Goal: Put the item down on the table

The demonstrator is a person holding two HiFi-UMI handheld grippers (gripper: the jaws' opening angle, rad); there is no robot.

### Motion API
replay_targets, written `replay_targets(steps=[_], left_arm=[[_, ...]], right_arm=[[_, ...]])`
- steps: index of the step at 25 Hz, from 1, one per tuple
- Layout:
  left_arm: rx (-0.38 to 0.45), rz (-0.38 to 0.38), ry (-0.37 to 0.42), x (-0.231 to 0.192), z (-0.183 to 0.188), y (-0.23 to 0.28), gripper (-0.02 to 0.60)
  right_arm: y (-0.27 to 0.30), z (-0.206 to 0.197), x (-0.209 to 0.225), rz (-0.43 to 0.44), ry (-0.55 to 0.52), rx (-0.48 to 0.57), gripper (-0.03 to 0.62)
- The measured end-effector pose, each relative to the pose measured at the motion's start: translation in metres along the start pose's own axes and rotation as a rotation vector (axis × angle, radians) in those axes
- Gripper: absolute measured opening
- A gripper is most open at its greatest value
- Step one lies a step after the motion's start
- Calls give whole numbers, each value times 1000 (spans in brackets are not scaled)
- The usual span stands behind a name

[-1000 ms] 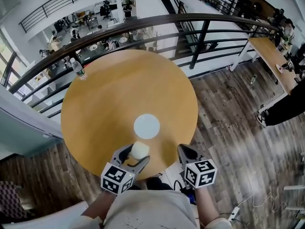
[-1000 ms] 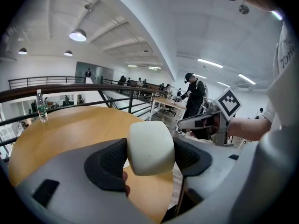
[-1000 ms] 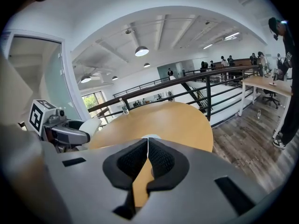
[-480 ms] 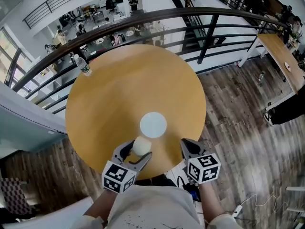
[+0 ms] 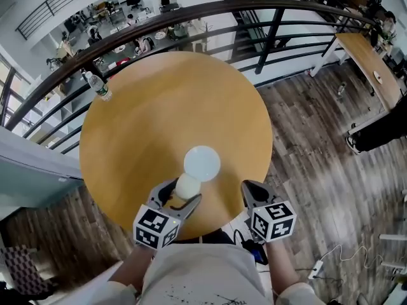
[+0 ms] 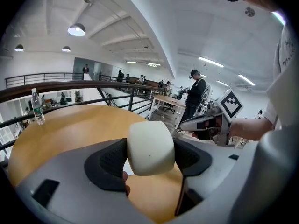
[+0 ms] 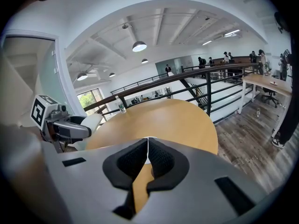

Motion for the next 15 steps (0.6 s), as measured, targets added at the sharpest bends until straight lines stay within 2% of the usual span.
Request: replay_targets(steps=[15], left_arm=[[-68,-61,2,-24,-12,48,322]], right_arm=[[35,11,19,-27,38,-26,25]])
Point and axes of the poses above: the fingertips, and each gripper's own axes: y forward along the fingers, x to its right, z out of its top, the point moved 8 cm from there along -y, backward along the fingers, and after that the axes turned 15 degrees about y, right-handed, at the moved point
